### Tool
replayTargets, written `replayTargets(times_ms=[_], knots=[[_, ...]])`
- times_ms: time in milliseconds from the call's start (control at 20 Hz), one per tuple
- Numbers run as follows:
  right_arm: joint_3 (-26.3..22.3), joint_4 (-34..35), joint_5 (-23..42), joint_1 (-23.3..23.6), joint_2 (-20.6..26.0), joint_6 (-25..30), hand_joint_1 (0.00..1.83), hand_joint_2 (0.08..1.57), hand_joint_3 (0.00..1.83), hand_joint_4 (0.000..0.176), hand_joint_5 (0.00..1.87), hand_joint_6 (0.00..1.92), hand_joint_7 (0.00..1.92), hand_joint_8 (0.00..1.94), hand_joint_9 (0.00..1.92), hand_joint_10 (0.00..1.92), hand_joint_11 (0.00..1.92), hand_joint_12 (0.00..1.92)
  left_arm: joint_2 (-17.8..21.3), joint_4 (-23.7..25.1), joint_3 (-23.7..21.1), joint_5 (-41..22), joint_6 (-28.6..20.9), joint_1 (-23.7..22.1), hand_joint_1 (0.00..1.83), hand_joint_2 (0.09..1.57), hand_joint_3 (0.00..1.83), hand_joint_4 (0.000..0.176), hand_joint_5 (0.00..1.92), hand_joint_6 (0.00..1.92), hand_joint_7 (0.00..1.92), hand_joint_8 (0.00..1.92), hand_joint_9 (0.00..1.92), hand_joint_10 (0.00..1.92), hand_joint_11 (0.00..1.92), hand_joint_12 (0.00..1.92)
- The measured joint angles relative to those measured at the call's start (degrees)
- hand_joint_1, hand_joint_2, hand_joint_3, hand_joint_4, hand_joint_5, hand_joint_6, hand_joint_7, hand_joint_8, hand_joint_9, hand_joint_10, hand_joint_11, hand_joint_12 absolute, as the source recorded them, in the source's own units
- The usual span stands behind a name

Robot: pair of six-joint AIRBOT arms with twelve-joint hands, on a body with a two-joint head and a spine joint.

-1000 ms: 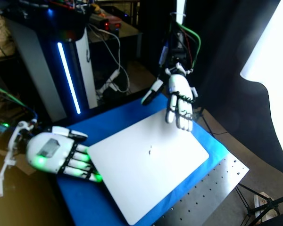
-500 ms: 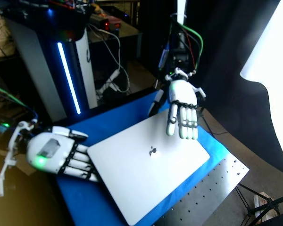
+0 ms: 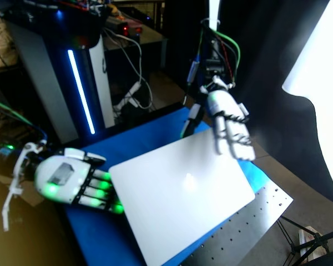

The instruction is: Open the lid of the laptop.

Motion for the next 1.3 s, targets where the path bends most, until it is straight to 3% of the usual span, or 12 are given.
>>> replayTargets(times_ms=[50, 100, 150, 250, 400, 600, 650, 1000, 1300], knots=[[0.0, 0.0, 0.0, 0.0, 0.0, 0.0, 0.0, 1.28, 0.0, 0.0, 0.01, 0.0, 0.0, 0.0, 0.0, 0.0, 0.0, 0.0, 0.0, -0.4, 0.0, -0.4, 0.0, 0.0, 0.91, 1.03, 0.0, 0.176, 0.0, 0.0, 0.0, 0.0, 0.0, 0.0, 0.0, 0.0], [0.0, 0.0, 0.0, 0.0, 0.0, 0.0, 0.0, 1.29, 0.0, 0.0, 0.01, 0.0, 0.0, 0.0, 0.0, 0.0, 0.0, 0.0, -0.2, -1.8, 0.0, -1.4, 0.0, 0.0, 0.87, 1.03, 0.01, 0.139, 0.0, 0.0, 0.0, 0.0, 0.0, 0.0, 0.0, 0.0], [0.0, 0.0, 0.0, 0.0, 0.0, 0.0, 0.0, 1.29, 0.0, 0.0, 0.01, 0.0, 0.0, 0.0, 0.0, 0.0, 0.0, 0.0, -0.3, -2.3, 0.0, -2.1, 0.0, 0.0, 0.85, 1.04, 0.01, 0.138, 0.0, 0.0, 0.0, 0.0, 0.0, 0.0, 0.0, 0.0], [0.0, -0.1, 0.0, 0.0, 0.0, 0.0, 0.0, 1.29, 0.0, 0.0, 0.01, 0.0, 0.0, 0.0, 0.0, 0.0, 0.0, 0.0, -0.7, -3.5, 0.1, -3.8, 0.1, 0.0, 0.81, 1.04, 0.0, 0.169, 0.0, 0.0, 0.0, 0.0, 0.0, 0.0, 0.0, 0.0], [0.0, -0.2, 0.0, 0.0, 0.0, 0.0, 0.0, 1.29, 0.0, 0.0, 0.0, 0.0, 0.0, 0.0, 0.0, 0.0, 0.0, 0.0, -0.7, -3.6, 0.1, -3.8, 0.2, 0.0, 0.85, 1.03, 0.0, 0.142, 0.0, 0.0, 0.0, 0.0, 0.0, 0.0, 0.0, 0.0], [0.0, -0.2, 0.0, 0.0, 0.0, 0.0, 0.0, 1.29, 0.0, 0.0, 0.0, 0.0, 0.0, 0.0, 0.0, 0.0, 0.0, 0.0, -1.1, -3.7, 1.2, -3.5, -0.2, -0.9, 0.85, 1.03, 0.0, 0.175, 0.0, 0.0, 0.0, 0.0, 0.0, 0.0, 0.0, 0.0], [0.0, -0.2, 0.0, 0.0, 0.0, 0.0, 0.0, 1.28, 0.0, 0.0, 0.0, 0.0, 0.0, 0.0, 0.0, 0.0, 0.0, 0.0, -1.1, -3.9, 1.9, -3.6, -0.3, -1.9, 0.93, 1.03, 0.0, 0.176, 0.0, 0.0, 0.0, 0.0, 0.0, 0.0, 0.0, 0.0], [0.0, -0.4, 0.0, 0.0, 0.0, 0.1, 0.0, 1.29, 0.0, 0.0, 0.0, 0.0, 0.0, 0.0, 0.0, 0.0, 0.0, 0.0, -4.0, -5.6, 6.8, -2.0, -0.3, -8.7, 0.99, 1.04, 0.0, 0.176, 0.0, 0.0, 0.0, 0.0, 0.0, 0.0, 0.0, 0.0], [0.5, -0.9, 0.1, 0.0, 0.0, 0.3, 0.0, 1.34, 0.02, 0.0, 0.0, 0.0, 0.0, 0.0, 0.0, 0.0, 0.0, 0.0, -6.8, -6.0, 11.0, 3.4, -0.7, -11.6, 0.9, 1.05, 0.0, 0.176, 0.0, 0.0, 0.0, 0.0, 0.0, 0.0, 0.0, 0.0]])
